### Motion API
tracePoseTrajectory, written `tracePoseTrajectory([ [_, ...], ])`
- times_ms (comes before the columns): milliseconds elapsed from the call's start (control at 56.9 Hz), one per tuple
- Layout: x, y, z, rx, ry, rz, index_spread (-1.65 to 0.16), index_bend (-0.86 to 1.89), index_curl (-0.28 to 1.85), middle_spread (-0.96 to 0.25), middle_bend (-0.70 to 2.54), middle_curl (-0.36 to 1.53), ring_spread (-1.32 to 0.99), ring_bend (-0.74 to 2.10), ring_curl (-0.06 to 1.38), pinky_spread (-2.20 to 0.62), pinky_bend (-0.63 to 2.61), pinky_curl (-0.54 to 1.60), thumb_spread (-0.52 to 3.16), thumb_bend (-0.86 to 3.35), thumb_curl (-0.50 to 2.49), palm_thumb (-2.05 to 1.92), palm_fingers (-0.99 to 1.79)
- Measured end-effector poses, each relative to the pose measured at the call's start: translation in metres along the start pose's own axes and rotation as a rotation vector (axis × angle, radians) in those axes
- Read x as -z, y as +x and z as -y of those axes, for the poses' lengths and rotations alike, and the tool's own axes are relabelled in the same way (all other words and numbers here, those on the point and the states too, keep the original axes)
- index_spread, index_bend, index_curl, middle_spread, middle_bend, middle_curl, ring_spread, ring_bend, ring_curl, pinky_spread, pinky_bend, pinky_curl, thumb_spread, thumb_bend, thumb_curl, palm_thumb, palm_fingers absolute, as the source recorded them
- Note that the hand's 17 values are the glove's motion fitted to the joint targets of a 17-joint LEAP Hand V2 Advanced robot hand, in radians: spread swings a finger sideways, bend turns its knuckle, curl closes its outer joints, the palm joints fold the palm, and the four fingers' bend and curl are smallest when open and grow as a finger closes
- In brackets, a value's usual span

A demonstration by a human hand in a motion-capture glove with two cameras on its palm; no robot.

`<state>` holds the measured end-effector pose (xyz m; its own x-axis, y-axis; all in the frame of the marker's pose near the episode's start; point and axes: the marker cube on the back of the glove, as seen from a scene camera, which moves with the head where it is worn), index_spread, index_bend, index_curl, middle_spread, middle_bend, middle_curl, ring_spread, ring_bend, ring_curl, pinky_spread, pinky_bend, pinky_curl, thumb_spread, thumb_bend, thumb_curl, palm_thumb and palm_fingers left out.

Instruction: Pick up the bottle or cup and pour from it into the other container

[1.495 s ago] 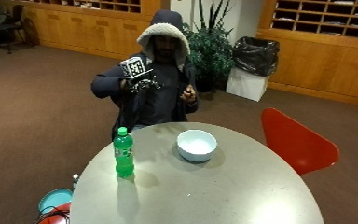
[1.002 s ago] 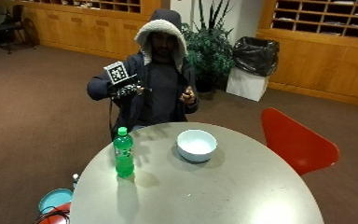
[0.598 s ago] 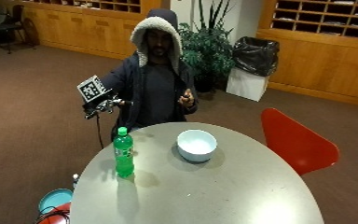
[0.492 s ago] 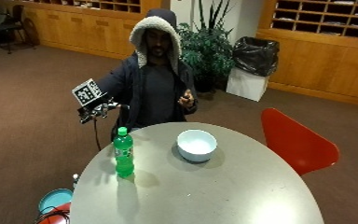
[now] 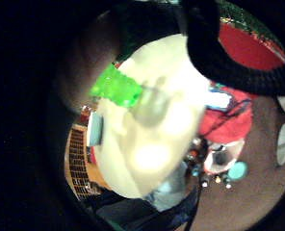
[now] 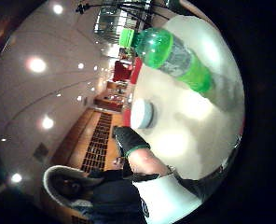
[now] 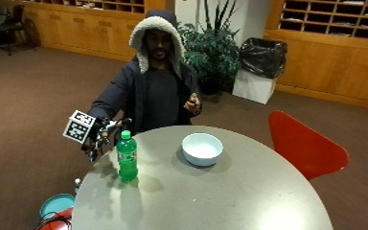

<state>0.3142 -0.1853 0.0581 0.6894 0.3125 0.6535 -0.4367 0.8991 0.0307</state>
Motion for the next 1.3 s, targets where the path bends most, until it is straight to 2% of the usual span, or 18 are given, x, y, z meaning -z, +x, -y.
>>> tracePoseTrajectory([
  [193, -0.037, 0.009, 0.055, -0.04, -0.05, 0.206, -0.39, 0.45, 0.37, -0.08, 0.16, 0.25, 0.15, 0.15, 0.05, 0.4, 0.52, 0.35, 0.84, -0.03, 0.37, 0.39, 0.14],
  [369, -0.057, 0.011, 0.077, -0.025, -0.134, 0.334, -0.39, 0.42, 0.36, -0.08, 0.16, 0.24, 0.15, 0.17, 0.06, 0.4, 0.57, 0.36, 0.81, -0.03, 0.37, 0.43, 0.16],
  [545, -0.07, 0.006, 0.09, 0.021, -0.199, 0.362, -0.36, 0.28, 0.33, -0.08, 0.2, 0.26, 0.16, 0.32, 0.14, 0.4, 0.53, 0.34, 0.79, -0.03, 0.38, 0.48, 0.4],
  [686, -0.073, 0.008, 0.095, 0.089, -0.127, 0.378, -0.33, 0.15, 0.31, -0.12, 0.21, 0.29, 0.11, 0.46, 0.21, 0.38, 0.46, 0.33, 0.77, -0.02, 0.39, 0.55, 0.65],
  [756, -0.073, 0.008, 0.098, 0.114, -0.095, 0.383, -0.32, 0.12, 0.29, -0.16, 0.29, 0.33, 0.03, 0.56, 0.25, 0.34, 0.4, 0.31, 0.75, 0.0, 0.41, 0.65, 0.89],
  [879, -0.074, 0.009, 0.1, 0.167, -0.062, 0.397, -0.31, 0.1, 0.28, -0.2, 0.3, 0.36, -0.08, 0.63, 0.31, 0.24, 0.36, 0.32, 0.72, 0.0, 0.42, 0.78, 1.07],
  [1037, -0.075, 0.014, 0.097, 0.262, 0.085, 0.395, -0.29, 0.12, 0.29, -0.21, 0.32, 0.4, -0.12, 0.65, 0.36, 0.1, 0.38, 0.35, 0.7, -0.03, 0.44, 0.83, 1.18],
  [1161, -0.073, 0.014, 0.096, 0.267, 0.097, 0.398, -0.27, 0.13, 0.29, -0.21, 0.33, 0.42, -0.13, 0.67, 0.37, 0.04, 0.38, 0.35, 0.69, -0.04, 0.46, 0.83, 1.2],
  [1248, -0.07, 0.019, 0.087, 0.394, 0.028, 0.386, -0.26, 0.14, 0.3, -0.21, 0.34, 0.43, -0.13, 0.67, 0.38, 0.02, 0.37, 0.36, 0.68, -0.04, 0.47, 0.83, 1.21],
  [1301, -0.069, 0.009, 0.08, 0.376, 0.014, 0.385, -0.26, 0.14, 0.3, -0.21, 0.34, 0.43, -0.13, 0.67, 0.39, 0.01, 0.37, 0.36, 0.68, -0.04, 0.48, 0.83, 1.21],
])
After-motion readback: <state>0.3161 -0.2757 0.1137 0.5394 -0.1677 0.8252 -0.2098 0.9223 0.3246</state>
